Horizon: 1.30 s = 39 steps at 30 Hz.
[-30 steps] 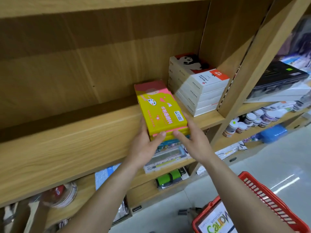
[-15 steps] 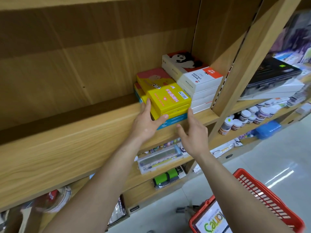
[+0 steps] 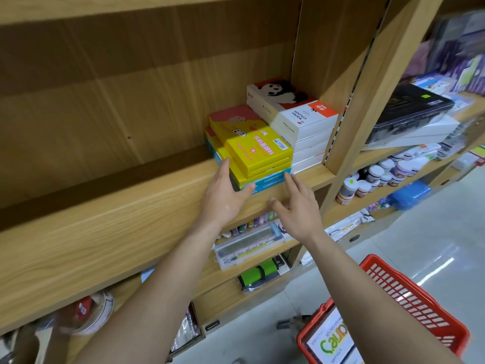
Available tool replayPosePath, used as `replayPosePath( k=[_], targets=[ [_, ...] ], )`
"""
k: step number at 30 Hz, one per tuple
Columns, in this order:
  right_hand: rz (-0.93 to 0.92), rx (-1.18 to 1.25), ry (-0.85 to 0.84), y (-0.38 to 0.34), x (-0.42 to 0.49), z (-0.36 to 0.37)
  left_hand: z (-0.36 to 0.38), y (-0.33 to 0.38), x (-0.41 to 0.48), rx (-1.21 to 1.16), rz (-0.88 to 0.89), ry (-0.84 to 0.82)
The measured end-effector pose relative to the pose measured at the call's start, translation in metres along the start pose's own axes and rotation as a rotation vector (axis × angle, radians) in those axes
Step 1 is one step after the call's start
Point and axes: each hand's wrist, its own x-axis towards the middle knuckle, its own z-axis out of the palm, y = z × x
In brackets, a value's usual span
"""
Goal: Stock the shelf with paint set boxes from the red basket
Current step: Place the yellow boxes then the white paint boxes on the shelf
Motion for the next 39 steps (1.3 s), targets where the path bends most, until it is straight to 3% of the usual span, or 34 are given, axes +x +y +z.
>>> replayPosePath(
  k=[5,13,17,24,27,33,39],
  targets=[
    [0.037,-0.043,0.013,0.038,-0.038,-0.026,-0.002,0.002,-0.068,0.004,0.168,0.092],
    [0.506,-0.012,0.029,0.187,-0.15,-0.04,0.122,-0.001,-0.126,0.124,0.252,-0.547],
    [0.782,0.022,0.02,0.264,-0.211,-0.032,0.201,-0.012,-0.142,0.215,0.203,-0.742],
    [1.015,0.129,-0.151,0.363,-0.26,0.04,0.333,-0.043,-0.152,0.364,0.15,-0.938],
    [1.042,0.179,-0.204,0.401,-0.255,0.077,0.387,-0.061,-0.148,0.361,0.122,-0.948],
    [0.92,0.144,-0.108,0.479,-0.206,0.123,0.452,-0.103,-0.142,0.151,0.155,-0.874],
    [0.739,0.178,-0.493,0.537,-0.163,0.16,0.469,-0.135,-0.164,-0.02,0.116,-0.813]
  ],
)
